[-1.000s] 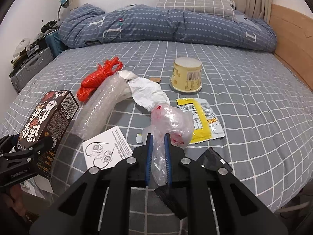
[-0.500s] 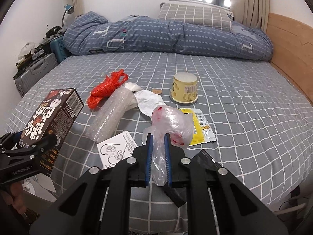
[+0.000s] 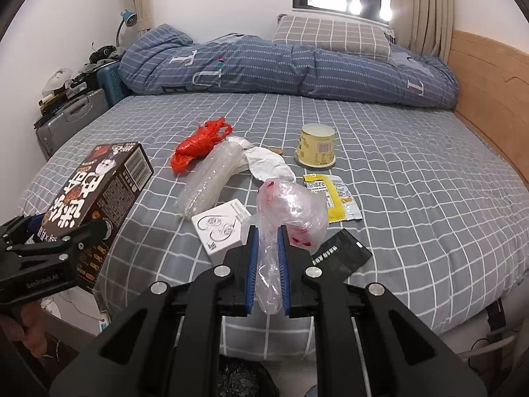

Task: Collect trash
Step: 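Carry the brown box and clear bag with both tools toward the black bin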

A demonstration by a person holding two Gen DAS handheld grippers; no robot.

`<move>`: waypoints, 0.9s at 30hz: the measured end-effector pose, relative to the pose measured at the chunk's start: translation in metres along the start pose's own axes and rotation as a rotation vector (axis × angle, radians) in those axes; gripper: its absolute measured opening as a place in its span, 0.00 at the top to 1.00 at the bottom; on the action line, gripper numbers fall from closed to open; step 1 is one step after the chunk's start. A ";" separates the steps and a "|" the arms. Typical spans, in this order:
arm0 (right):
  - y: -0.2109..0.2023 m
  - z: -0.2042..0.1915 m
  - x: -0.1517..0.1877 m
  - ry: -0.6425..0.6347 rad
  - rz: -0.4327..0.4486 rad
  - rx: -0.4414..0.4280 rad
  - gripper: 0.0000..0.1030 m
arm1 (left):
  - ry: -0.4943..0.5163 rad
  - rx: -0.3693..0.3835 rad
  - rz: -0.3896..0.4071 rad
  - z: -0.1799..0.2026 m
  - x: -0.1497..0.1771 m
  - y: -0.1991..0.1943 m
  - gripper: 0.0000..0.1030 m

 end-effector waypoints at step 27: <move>-0.067 -0.053 0.063 0.036 -0.048 -0.050 0.89 | -0.055 0.003 -0.081 -0.026 0.089 -0.071 0.14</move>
Point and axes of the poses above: each gripper's, at about its wrist camera, not at the fingertips, and y roughly the way its jaws point, z to its right, x to its underside, the point moved 2 cm from there along y, roughly the way its jaws point, and after that the axes turned 12 degrees about -x, right-handed, at the moved point
